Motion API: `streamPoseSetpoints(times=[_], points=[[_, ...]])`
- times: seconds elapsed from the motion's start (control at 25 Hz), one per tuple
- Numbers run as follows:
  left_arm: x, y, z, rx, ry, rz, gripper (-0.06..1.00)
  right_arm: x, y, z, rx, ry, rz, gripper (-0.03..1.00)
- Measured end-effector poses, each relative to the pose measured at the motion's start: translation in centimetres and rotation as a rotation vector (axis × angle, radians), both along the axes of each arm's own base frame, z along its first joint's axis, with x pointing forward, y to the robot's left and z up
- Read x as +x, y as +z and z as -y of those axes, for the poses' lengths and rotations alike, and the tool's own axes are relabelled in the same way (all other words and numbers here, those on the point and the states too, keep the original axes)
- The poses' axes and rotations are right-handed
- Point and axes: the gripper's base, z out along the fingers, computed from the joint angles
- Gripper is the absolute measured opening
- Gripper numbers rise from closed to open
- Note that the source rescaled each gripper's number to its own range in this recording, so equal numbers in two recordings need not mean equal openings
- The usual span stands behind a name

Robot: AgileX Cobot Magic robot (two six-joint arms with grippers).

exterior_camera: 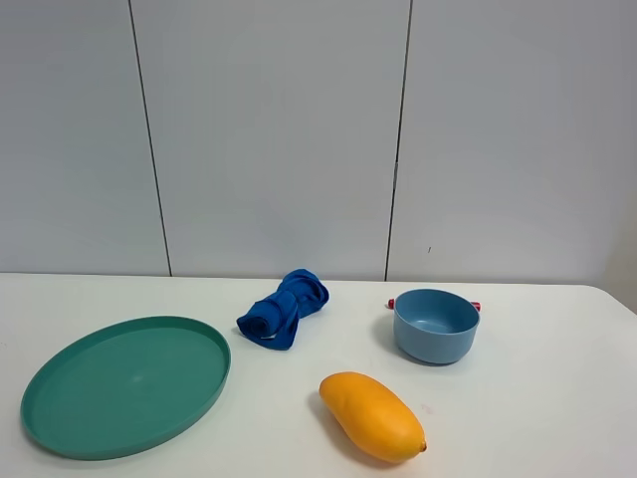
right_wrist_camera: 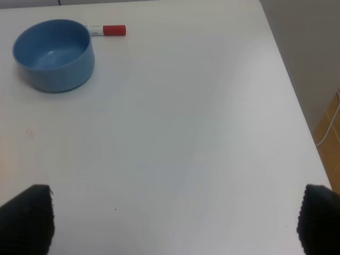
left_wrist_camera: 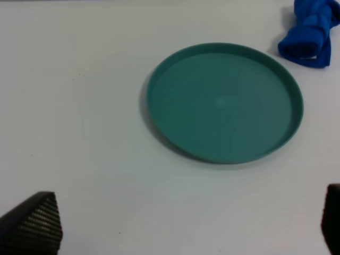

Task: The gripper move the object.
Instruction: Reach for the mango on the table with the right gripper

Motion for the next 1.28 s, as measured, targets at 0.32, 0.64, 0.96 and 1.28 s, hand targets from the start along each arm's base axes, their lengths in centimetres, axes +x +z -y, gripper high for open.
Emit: streamPoseSetpoints(times=[0.32,0.64,0.96,1.28], points=[[0.0,0.0,0.0,0.0,0.0,0.0,1.0,0.0,0.0,0.0,0.0,0.0,0.0,0.77],[0.0,0.0,0.0,0.0,0.0,0.0,1.0,0.0,0.0,0.0,0.0,0.0,0.0,0.77],[0.0,0.0,0.0,0.0,0.0,0.0,1.0,0.0,0.0,0.0,0.0,0.0,0.0,0.77],[0.0,0.0,0.0,0.0,0.0,0.0,1.0,0.0,0.0,-0.1,-0.018,0.021,-0.001,0.77]])
